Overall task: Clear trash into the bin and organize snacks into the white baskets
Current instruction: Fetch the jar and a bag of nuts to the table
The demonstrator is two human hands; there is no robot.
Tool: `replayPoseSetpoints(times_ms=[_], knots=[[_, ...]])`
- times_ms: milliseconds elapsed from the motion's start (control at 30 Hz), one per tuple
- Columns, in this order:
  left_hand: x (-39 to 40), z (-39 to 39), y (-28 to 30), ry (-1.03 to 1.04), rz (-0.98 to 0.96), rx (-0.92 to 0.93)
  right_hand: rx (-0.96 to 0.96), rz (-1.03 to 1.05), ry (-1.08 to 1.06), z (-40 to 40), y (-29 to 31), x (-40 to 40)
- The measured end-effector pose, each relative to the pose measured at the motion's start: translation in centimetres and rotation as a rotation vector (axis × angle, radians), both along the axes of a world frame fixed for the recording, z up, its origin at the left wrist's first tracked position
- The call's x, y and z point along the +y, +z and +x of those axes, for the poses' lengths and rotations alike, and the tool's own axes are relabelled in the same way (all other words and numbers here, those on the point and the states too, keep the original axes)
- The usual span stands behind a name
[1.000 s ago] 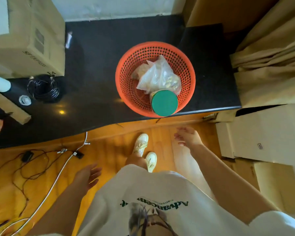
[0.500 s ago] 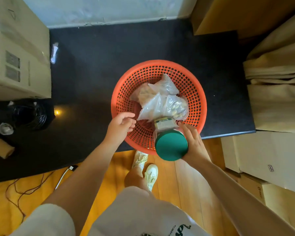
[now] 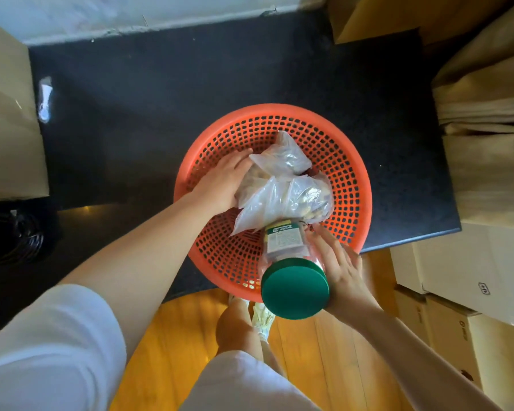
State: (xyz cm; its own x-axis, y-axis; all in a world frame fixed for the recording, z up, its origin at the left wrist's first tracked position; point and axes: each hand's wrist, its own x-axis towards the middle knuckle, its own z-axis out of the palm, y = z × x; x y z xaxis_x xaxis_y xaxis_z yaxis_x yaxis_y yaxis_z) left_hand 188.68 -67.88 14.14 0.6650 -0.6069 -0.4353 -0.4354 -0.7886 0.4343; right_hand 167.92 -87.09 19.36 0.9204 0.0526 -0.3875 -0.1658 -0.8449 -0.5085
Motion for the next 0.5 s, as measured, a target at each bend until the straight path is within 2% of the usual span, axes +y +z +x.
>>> replayPoseSetpoints(times_ms=[133, 300, 367, 500], knots=[[-0.3, 0.1, -0.1, 0.038, -0.048, -0.097, 0.028, 0.165, 0.035, 0.9, -0.2, 1.4], [1.1, -0.6, 1.1, 0.196, -0.254, -0.158, 0.107, 0.159, 0.097, 2.3, -0.3, 2.3], [1.9, -1.0, 2.4, 0.331, -0.358, -0.105, 0.088, 0.254, 0.009, 2.6, 0.5, 2.3], [2.8, -2.0, 6.7, 0.726, -0.61, 0.198, 0.017, 0.473, -0.307, 2.5, 3.2, 2.4]])
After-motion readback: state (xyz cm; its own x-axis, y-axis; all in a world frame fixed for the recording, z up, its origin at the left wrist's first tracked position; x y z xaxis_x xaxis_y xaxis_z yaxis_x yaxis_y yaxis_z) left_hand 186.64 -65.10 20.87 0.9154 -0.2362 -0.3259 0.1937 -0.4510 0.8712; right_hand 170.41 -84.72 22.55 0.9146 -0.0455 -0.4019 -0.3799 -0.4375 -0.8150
